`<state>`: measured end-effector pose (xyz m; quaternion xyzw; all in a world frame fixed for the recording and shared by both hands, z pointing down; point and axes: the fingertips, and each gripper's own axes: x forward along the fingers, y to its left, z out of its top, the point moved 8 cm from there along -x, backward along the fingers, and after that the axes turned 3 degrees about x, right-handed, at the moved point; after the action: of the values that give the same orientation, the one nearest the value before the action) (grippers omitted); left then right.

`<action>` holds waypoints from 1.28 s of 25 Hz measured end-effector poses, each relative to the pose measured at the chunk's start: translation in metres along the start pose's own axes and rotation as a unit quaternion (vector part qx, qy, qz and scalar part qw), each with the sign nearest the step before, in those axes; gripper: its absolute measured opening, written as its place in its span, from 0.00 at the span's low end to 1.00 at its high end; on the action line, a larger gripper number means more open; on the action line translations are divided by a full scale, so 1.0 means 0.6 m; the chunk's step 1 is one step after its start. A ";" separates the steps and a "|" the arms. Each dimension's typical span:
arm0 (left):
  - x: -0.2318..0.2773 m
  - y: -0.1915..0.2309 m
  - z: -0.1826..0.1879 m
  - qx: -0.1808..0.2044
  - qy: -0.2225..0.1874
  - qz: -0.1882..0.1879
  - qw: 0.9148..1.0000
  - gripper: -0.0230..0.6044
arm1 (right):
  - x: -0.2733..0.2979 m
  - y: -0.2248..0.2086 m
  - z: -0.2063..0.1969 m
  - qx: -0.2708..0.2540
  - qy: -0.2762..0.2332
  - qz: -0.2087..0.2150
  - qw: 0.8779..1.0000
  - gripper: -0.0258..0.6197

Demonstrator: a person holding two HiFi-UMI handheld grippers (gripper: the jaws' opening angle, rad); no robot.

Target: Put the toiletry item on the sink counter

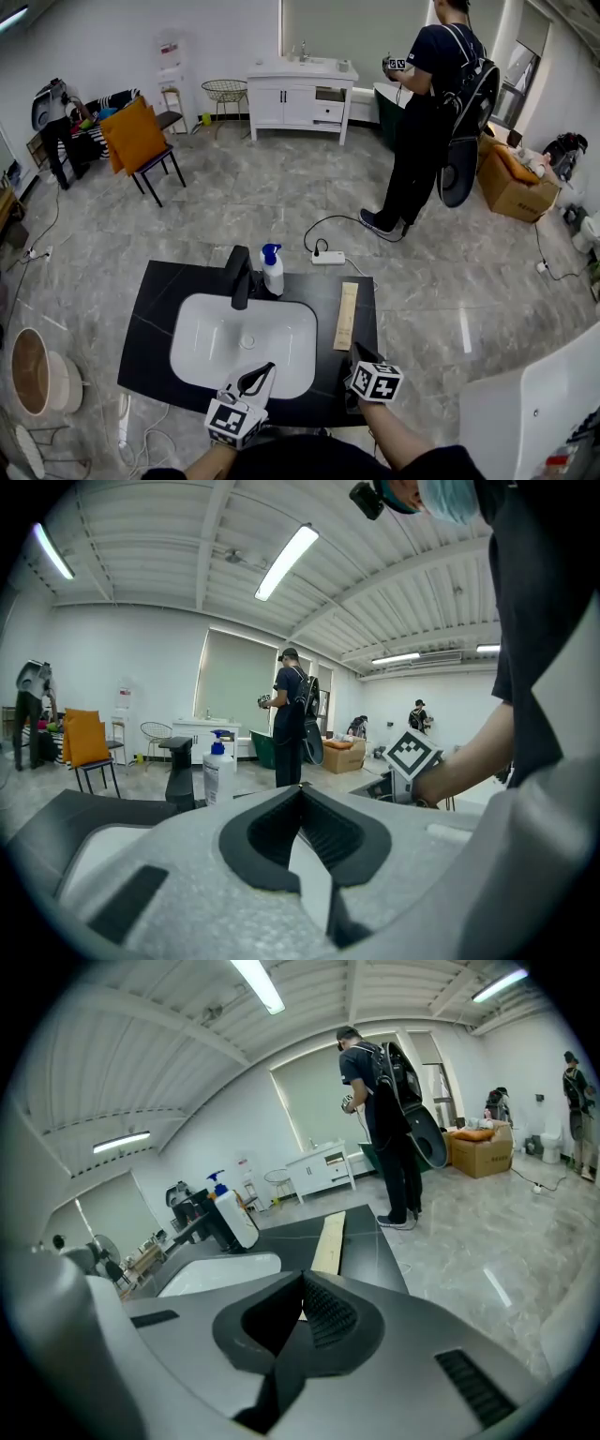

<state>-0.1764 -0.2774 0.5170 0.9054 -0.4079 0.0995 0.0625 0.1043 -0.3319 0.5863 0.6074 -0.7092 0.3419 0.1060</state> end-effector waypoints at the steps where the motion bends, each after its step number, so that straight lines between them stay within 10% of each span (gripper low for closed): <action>1: 0.000 -0.003 -0.001 0.002 0.000 0.001 1.000 0.05 | -0.010 0.005 0.005 -0.010 -0.008 0.011 1.000 0.04; 32: -0.050 -0.205 -0.007 -0.008 -0.017 0.088 0.996 0.05 | -0.260 -0.001 0.015 -0.179 -0.095 0.193 0.960 0.04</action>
<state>-0.1041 -0.1737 0.5100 0.8673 -0.4874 0.0859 0.0533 0.1445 -0.2147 0.4914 0.4601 -0.8691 0.1643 0.0771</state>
